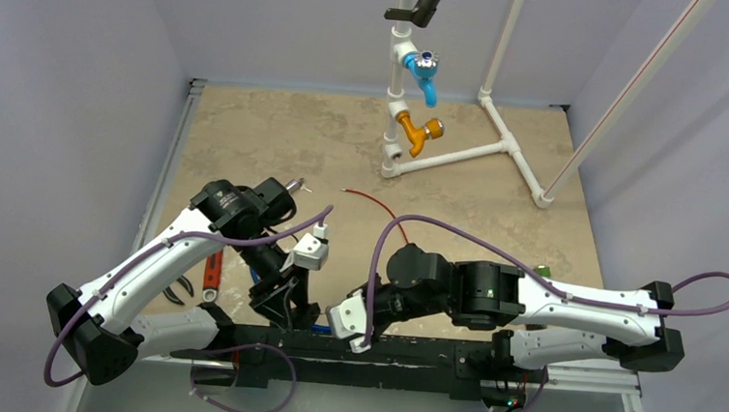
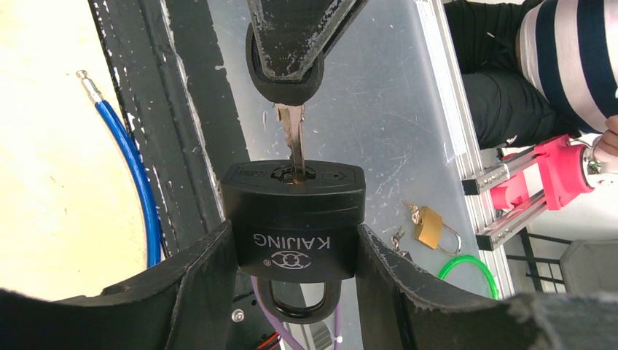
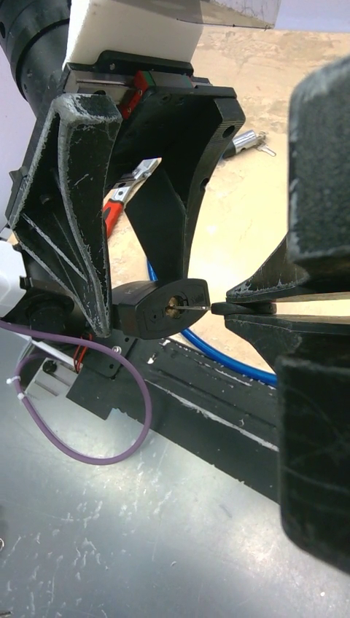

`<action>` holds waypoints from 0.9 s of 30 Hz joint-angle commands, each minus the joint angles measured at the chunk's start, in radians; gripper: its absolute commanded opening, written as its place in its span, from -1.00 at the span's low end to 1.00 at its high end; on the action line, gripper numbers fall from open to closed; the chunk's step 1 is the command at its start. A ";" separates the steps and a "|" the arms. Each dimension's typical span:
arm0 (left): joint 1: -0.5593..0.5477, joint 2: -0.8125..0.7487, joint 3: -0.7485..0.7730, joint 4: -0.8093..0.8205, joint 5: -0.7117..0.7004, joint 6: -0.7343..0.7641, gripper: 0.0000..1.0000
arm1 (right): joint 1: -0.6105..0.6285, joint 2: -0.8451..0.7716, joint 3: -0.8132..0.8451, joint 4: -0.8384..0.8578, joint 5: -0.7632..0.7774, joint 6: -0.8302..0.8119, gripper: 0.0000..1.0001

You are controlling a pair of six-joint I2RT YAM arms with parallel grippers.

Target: Unlock with the key

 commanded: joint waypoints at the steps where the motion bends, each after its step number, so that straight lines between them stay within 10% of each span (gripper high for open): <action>1: 0.006 -0.026 0.044 0.047 0.076 -0.043 -1.00 | 0.009 0.005 -0.018 0.071 -0.032 0.031 -1.00; 27: 0.039 -0.029 0.091 0.127 0.205 -0.144 -1.00 | 0.044 -0.076 -0.203 0.287 0.078 0.015 -1.00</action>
